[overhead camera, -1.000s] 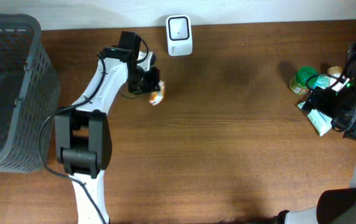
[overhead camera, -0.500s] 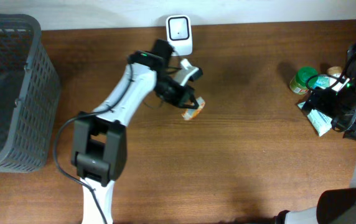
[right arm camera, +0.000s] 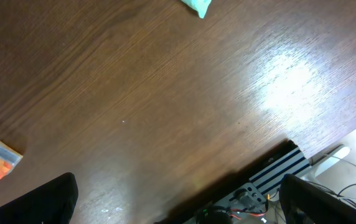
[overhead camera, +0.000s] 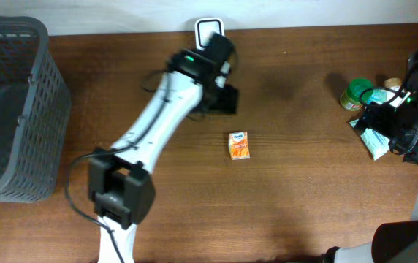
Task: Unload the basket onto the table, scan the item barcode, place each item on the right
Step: 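Grasp the orange tissue pack with the left gripper and slide it right, then reach the right gripper to the orange tissue pack and grasp it, then hold the orange tissue pack up to the scanner with the right gripper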
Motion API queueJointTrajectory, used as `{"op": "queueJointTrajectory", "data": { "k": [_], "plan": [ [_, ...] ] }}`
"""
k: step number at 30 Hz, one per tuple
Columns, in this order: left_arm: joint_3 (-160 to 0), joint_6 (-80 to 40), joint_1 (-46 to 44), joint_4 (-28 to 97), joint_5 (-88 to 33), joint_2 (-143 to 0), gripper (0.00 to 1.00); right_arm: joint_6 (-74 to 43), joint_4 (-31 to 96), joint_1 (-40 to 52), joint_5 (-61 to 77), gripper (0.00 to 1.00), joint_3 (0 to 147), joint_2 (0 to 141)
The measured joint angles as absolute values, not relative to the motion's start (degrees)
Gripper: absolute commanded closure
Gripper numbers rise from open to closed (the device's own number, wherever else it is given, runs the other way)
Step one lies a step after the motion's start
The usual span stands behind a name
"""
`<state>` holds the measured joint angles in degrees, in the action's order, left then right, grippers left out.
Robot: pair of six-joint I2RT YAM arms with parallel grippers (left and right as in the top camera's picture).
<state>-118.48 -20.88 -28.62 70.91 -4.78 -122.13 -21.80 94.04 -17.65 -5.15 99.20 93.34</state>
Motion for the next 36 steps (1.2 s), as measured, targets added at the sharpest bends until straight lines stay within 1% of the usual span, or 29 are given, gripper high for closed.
{"op": "queueJointTrajectory", "data": {
  "k": [3,7,10,12,13,14,15,16,18,21,23,25,27,29,30,34,35,36],
  "plan": [
    [-118.7,-20.8,-21.3,78.5,8.2,-121.6,0.01,-21.8,94.1,-17.6,-5.1,0.01,99.2,93.3],
    [-118.3,-20.8,-14.1,79.8,12.3,-121.6,0.01,-21.8,94.1,-17.6,-5.1,0.01,99.2,93.3],
    [-115.7,-20.8,-12.1,79.7,12.9,-121.6,0.01,-21.8,90.8,-17.6,-3.6,0.02,99.2,93.4],
    [-113.8,-20.8,-11.6,79.8,14.5,-121.6,0.01,-21.3,86.8,-17.7,1.3,0.01,99.1,93.4],
    [-113.2,-20.8,-11.2,79.2,15.0,-121.6,0.01,-17.1,81.4,-16.4,8.4,0.01,97.5,93.2],
    [-112.6,-20.8,-10.7,78.1,15.1,-121.6,0.01,-15.0,79.6,-14.6,11.5,0.01,96.1,93.3],
    [-111.8,-20.8,-9.7,77.3,15.3,-121.6,0.01,-13.4,76.8,-11.1,14.3,0.01,92.8,93.4],
    [-111.5,-20.8,-9.0,76.7,15.5,-121.6,0.01,-12.2,70.7,-7.0,16.4,0.01,88.4,93.7],
    [-111.4,-20.8,-8.8,76.1,15.2,-121.6,0.01,-11.8,58.3,-1.5,17.7,0.01,80.9,93.8],
    [-111.3,-20.8,-8.9,75.8,14.8,-121.6,0.01,-15.1,43.7,5.3,18.3,0.01,73.8,93.8],
    [-111.2,-20.8,-8.9,75.7,14.8,-121.6,0.01,-15.7,35.7,9.4,18.4,0.17,69.1,93.7],
    [-111.2,-20.8,-8.9,75.7,14.8,-121.6,0.01,-16.1,32.5,14.0,18.7,0.35,66.9,95.0],
    [-111.2,-20.8,-8.9,75.7,14.8,-121.6,0.01,-16.4,30.7,15.2,18.8,0.51,66.9,99.1],
    [-111.2,-20.8,-8.9,75.7,14.8,-121.6,0.01,-16.5,30.8,15.4,19.2,0.52,66.7,108.1],
    [-111.2,-20.8,-8.9,75.7,14.8,-121.6,0.01,-16.5,30.8,15.4,20.6,0.52,66.5,109.9],
    [-111.2,-20.8,-8.9,75.7,14.8,-121.6,0.01,-16.5,30.6,15.5,26.5,0.52,66.5,110.8],
    [-111.2,-20.8,-8.9,75.7,14.8,-121.6,0.01,-16.5,31.6,15.5,27.4,0.54,66.5,110.9],
    [-111.2,-20.8,-8.9,75.7,14.8,-121.6,0.01,-16.5,32.8,15.5,27.8,0.59,66.5,110.9]
  ]
}}
